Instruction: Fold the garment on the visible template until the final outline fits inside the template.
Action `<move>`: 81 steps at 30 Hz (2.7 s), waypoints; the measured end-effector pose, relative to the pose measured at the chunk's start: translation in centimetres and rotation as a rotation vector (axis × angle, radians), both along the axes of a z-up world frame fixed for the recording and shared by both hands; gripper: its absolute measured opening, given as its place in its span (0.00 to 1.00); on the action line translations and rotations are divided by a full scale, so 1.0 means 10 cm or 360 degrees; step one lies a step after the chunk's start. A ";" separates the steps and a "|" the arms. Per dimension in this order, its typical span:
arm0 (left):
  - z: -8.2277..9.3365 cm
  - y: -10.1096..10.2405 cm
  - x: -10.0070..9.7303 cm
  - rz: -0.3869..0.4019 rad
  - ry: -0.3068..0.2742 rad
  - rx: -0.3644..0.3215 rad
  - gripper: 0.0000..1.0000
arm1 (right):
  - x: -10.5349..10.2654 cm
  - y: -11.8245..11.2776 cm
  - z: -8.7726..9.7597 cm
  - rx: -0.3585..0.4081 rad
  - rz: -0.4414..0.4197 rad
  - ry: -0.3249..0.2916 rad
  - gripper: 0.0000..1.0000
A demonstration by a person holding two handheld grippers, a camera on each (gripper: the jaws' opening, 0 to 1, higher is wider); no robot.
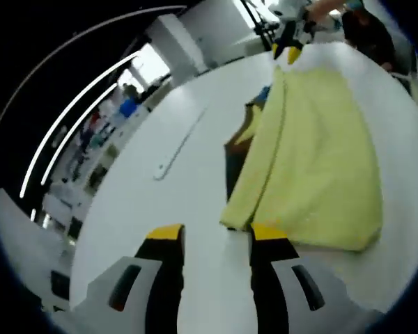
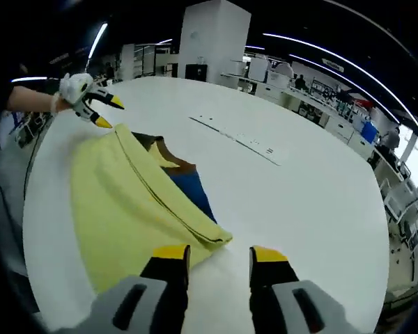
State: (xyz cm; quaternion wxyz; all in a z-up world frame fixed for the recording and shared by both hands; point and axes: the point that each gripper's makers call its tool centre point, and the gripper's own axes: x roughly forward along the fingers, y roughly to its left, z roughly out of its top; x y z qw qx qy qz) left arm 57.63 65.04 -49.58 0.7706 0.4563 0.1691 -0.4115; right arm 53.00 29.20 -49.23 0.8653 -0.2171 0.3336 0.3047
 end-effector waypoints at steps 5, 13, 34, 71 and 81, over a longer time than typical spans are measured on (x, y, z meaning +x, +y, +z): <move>-0.08 -0.09 -0.01 -0.0133 -0.0032 0.0109 0.28 | 0.00 0.00 -0.07 -0.0099 0.0098 -0.0002 0.30; -0.11 -0.12 0.01 -0.0236 -0.0068 0.0240 0.25 | 0.10 -0.01 -0.11 -0.0382 0.0314 -0.0129 0.23; -0.17 -0.17 -0.03 -0.0290 -0.0018 0.0298 0.00 | 0.16 0.09 -0.23 -0.0729 0.0636 -0.0218 0.00; -0.30 -0.14 0.34 0.0770 0.0756 -0.0624 0.00 | 0.59 0.05 -0.39 -0.0221 -0.0010 0.0084 0.00; -0.30 -0.13 0.37 0.0810 0.0759 -0.0686 0.00 | 0.60 0.05 -0.44 -0.0221 -0.0007 0.0102 0.00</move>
